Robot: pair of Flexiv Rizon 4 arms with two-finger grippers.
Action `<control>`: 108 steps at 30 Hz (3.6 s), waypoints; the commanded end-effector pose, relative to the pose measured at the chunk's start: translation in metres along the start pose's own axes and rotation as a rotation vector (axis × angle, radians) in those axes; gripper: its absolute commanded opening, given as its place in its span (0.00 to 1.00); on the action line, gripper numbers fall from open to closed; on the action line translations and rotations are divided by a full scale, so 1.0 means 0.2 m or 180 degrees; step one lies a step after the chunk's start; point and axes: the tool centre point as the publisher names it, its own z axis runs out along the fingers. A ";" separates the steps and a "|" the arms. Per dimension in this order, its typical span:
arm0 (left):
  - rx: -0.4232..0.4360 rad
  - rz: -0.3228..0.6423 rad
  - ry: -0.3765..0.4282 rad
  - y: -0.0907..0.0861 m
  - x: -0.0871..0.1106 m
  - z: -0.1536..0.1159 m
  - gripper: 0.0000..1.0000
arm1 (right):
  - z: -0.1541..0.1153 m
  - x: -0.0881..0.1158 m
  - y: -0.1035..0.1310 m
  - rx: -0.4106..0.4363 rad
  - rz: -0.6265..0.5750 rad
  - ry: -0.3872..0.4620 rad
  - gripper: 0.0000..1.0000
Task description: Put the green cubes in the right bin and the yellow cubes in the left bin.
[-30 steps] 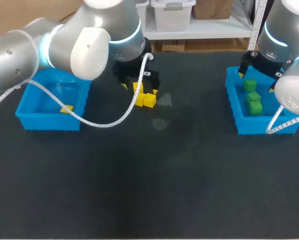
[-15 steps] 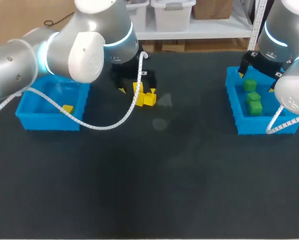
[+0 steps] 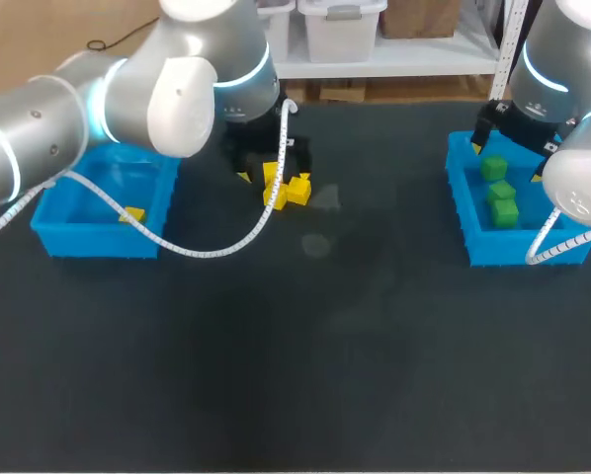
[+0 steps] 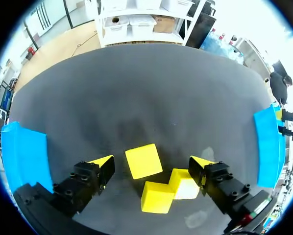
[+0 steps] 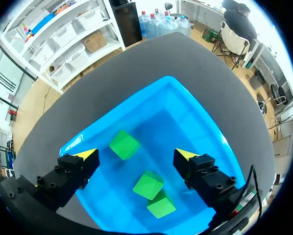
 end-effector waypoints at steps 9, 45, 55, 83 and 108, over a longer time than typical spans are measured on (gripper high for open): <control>0.0047 -0.0047 0.0038 0.04 0.04 0.01 0.00 | 0.00 0.00 0.00 -0.0003 -0.0001 -0.0001 1.00; -0.0445 0.0382 -0.1351 0.43 0.33 -0.89 0.00 | 0.00 0.00 0.00 -0.0003 -0.0001 -0.0001 1.00; -0.0979 -0.0275 -0.1152 0.86 0.49 -0.82 0.00 | 0.00 0.00 0.00 -0.0003 -0.0001 -0.0001 1.00; 0.0225 0.2348 -0.0605 0.13 0.21 -0.74 1.00 | 0.00 0.00 0.00 -0.0003 -0.0001 -0.0001 1.00; 0.1456 0.5394 0.1739 -0.06 0.23 -0.40 1.00 | 0.00 0.00 0.00 -0.0003 -0.0001 -0.0001 1.00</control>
